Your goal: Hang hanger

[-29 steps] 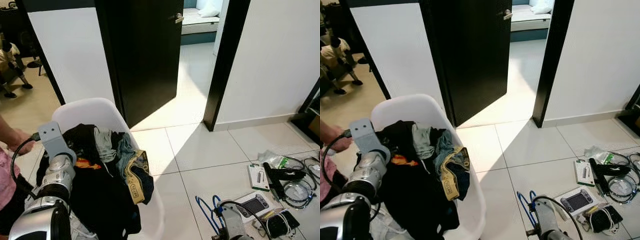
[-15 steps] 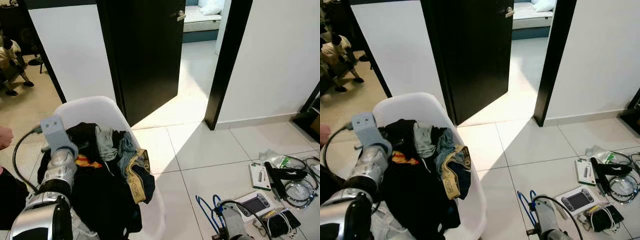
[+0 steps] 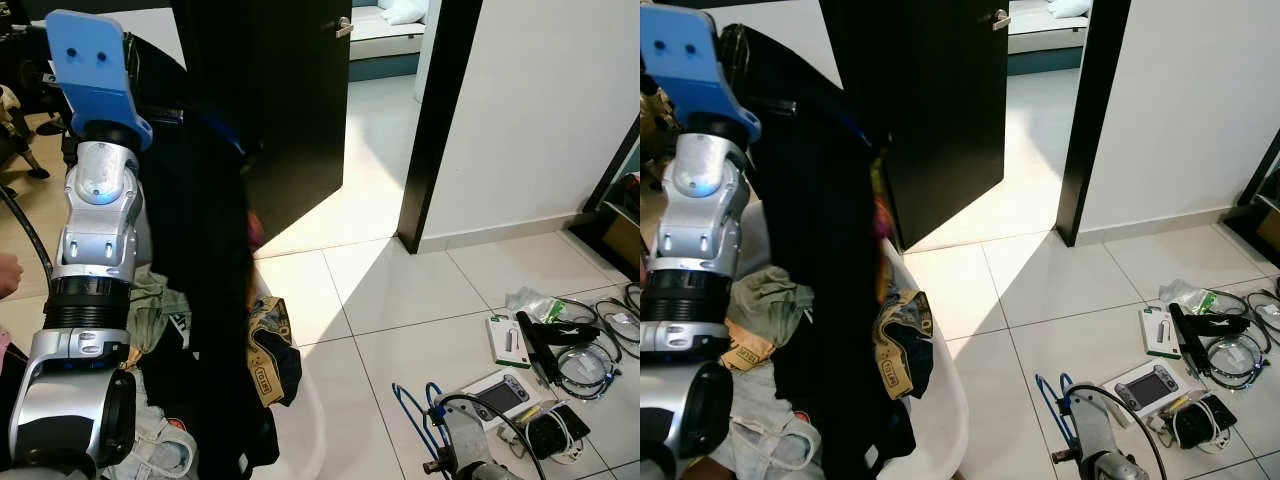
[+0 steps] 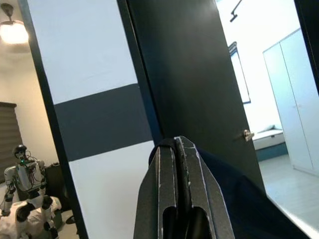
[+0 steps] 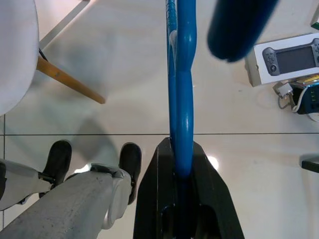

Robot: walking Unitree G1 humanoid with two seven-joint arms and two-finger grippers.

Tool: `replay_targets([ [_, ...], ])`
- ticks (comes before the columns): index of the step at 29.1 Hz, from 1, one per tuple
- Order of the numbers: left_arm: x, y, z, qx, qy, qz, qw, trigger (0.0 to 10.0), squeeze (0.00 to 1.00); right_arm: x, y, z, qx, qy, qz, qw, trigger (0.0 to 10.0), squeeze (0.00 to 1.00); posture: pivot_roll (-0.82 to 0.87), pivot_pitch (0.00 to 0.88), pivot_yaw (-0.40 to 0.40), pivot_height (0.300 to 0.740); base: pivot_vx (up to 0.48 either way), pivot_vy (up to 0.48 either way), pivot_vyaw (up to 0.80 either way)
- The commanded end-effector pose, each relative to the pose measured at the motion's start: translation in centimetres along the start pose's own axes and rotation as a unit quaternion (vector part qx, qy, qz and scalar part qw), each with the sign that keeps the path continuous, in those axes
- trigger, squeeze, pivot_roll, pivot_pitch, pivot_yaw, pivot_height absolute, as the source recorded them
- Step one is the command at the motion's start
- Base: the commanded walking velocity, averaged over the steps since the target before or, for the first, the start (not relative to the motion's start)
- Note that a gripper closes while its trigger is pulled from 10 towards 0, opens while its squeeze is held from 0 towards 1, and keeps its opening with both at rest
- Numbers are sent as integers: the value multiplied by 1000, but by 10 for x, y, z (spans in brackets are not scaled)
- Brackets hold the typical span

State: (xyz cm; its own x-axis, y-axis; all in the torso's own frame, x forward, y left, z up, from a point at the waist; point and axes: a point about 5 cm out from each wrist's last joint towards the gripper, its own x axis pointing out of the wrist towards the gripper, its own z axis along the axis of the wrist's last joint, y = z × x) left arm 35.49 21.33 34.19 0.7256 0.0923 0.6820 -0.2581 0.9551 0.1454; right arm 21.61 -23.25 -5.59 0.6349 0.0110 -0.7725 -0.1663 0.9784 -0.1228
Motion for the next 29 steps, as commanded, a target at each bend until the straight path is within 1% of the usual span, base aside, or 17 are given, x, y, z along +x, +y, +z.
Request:
replay_targets([
  [1,-2,11,4,7,4,11,1000,0,0,1,3,3,10,-6,2,1000,10000,0,-30,23,34,740,0,0,0],
  [4,-2,10,6,-4,7,8,1000,0,0,1,3,3,11,-6,1,1000,10000,0,-30,23,34,740,0,0,0],
  [7,-5,-2,11,-68,17,-34,997,0,0,1,4,3,9,-5,2,1000,10000,0,-23,18,32,740,0,0,0],
  [10,-10,-8,12,-65,19,-61,996,353,0,1,4,3,8,-5,3,1000,10000,0,-24,16,31,740,0,0,0],
  [11,-12,-7,9,-55,28,-57,996,0,0,2,4,3,8,-5,4,1000,10000,0,-24,16,31,740,0,0,0],
  [12,-16,3,2,-29,53,-27,998,0,0,2,5,4,8,-5,5,1000,10000,0,-20,13,31,740,0,0,0],
  [14,-16,3,2,-29,53,-27,998,0,0,2,5,4,8,-5,5,1000,10000,0,-20,13,31,740,0,0,0],
  [17,-27,28,-16,22,113,51,992,0,0,2,6,4,8,-5,7,1000,10000,0,-18,13,34,740,0,0,0],
  [18,-27,28,-16,22,113,51,992,0,0,2,6,4,8,-5,7,1000,10000,0,-18,13,34,740,0,0,0],
  [19,-32,39,-18,40,118,88,988,0,0,2,6,4,8,-5,8,1000,10000,0,-17,17,37,740,0,0,0],
  [21,-32,39,-18,40,118,88,988,0,0,2,6,4,8,-5,8,1000,10000,0,-17,17,37,740,0,0,0],
  [22,-37,51,-20,54,119,122,984,0,0,2,6,4,8,-5,9,1000,10000,0,-17,24,37,740,0,0,0],
  [23,-37,51,-20,54,119,122,984,0,0,2,6,4,8,-5,9,1000,10000,0,-17,24,37,740,0,0,0],
  [25,-41,63,-21,60,123,147,980,0,0,2,6,4,8,-5,9,1000,10000,0,-16,27,35,740,0,0,0],
  [26,-48,68,-31,30,162,139,977,0,0,2,7,4,6,-4,13,1000,10000,0,-7,19,32,740,0,0,0],
  [28,-48,68,-31,30,162,139,977,0,0,2,7,4,6,-4,13,1000,10000,0,-7,19,32,740,0,0,0],
  [29,-52,59,-36,8,182,111,977,0,0,2,7,4,5,-3,14,1000,10000,0,-5,19,34,740,0,0,0],
])
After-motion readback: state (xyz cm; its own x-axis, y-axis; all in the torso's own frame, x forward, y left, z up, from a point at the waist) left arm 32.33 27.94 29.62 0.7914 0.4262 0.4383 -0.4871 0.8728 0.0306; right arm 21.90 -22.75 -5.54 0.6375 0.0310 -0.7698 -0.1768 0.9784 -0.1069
